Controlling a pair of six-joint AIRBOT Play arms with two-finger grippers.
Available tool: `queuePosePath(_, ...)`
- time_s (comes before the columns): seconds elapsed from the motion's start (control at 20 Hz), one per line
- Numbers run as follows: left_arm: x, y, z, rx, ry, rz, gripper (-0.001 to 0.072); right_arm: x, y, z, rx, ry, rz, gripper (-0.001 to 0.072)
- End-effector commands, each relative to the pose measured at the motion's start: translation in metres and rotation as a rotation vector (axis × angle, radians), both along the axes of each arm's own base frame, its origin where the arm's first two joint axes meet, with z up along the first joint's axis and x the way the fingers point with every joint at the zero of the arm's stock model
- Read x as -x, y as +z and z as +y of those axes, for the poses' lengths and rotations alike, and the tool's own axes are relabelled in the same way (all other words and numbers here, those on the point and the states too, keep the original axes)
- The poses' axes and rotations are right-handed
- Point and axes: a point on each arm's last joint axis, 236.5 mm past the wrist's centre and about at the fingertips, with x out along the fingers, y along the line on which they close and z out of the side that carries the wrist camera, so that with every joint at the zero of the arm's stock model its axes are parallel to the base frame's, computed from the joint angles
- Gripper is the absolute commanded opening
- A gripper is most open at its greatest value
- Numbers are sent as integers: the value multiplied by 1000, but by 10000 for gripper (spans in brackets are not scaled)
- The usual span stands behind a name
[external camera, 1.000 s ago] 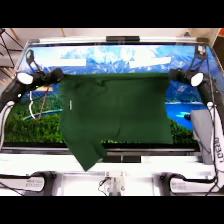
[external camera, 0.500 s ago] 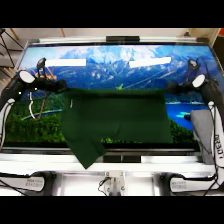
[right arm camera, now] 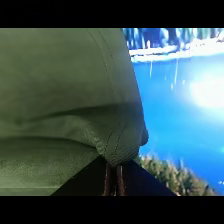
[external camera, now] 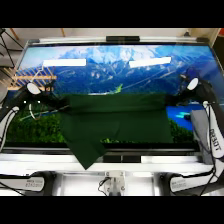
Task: Fold the shirts.
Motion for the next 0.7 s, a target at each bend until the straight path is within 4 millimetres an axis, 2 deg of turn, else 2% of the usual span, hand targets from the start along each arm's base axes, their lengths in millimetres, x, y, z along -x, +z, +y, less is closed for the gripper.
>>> queuePosePath(0.0, 5, -5, -2, 10, 14, 19, 99, 15, -6, 8, -38, -9, 77, 343)
queuePosePath(0.05, 8, -1, -1, 17, 4, 38, 268, 23, -3, 10, -43, 8, 102, 513)
queuePosePath(0.1, 12, 4, 2, 23, -10, 58, 441, 32, 3, 7, -24, 32, 125, 513)
queuePosePath(0.15, 18, 11, 10, 33, -12, 91, 505, 44, 13, -2, 19, 53, 152, 513)
queuePosePath(0.3, 52, 37, 40, 81, 9, 212, 503, 89, 49, -51, 204, 80, 262, 513)
queuePosePath(0.4, 78, 47, 48, 92, 31, 225, 503, 107, 62, -61, 132, -22, 245, 509)
queuePosePath(0.5, 117, 34, 43, 89, 62, 230, 503, 133, 59, -71, 79, -95, 261, 509)
queuePosePath(0.65, 191, -6, 24, 103, 89, 294, 502, 161, 51, -78, 39, -160, 283, 509)
